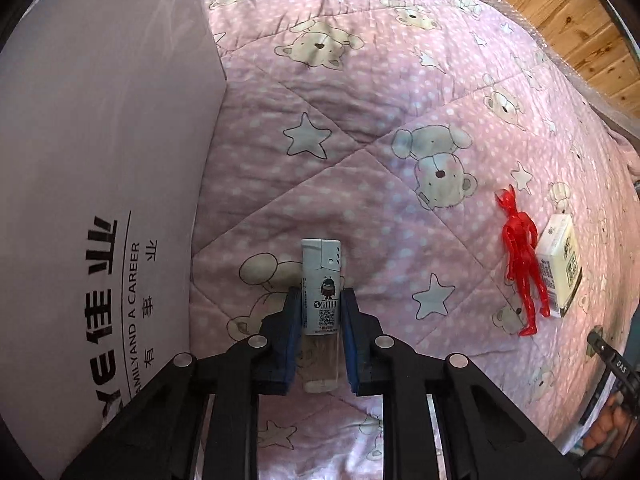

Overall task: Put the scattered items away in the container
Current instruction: 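Grasp the clear bottle with the left tool while the right tool grasps the green tape roll, then lift the clear bottle and green tape roll toward the white box with both tools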

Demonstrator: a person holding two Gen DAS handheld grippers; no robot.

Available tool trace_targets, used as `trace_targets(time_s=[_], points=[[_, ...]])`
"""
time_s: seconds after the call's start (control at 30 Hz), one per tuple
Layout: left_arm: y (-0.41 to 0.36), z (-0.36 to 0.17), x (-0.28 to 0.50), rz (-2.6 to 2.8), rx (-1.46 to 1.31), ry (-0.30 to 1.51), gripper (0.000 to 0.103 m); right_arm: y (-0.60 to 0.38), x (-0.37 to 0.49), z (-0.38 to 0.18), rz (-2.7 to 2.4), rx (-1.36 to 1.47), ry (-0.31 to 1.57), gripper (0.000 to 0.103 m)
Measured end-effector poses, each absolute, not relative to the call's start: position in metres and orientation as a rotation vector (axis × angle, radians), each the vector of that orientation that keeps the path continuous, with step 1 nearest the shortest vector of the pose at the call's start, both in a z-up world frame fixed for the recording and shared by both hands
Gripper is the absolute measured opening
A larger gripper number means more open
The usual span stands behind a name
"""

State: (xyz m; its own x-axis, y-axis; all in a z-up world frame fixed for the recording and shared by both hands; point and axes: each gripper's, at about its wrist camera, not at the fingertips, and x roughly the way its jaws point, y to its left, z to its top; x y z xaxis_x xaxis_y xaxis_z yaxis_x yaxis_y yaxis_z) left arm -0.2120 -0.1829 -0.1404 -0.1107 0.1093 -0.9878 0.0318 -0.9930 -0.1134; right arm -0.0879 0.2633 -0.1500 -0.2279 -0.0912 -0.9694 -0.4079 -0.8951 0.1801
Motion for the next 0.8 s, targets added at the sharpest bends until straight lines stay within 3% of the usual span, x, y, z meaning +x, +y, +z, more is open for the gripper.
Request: trace_targets(time_s=[0.8], points=[[-0.165, -0.065, -0.148, 2.263, -1.803, -0.202, 0.02, 0.224, -0.048, -0.09, 2.319, -1.686, 0.651, 0.015]])
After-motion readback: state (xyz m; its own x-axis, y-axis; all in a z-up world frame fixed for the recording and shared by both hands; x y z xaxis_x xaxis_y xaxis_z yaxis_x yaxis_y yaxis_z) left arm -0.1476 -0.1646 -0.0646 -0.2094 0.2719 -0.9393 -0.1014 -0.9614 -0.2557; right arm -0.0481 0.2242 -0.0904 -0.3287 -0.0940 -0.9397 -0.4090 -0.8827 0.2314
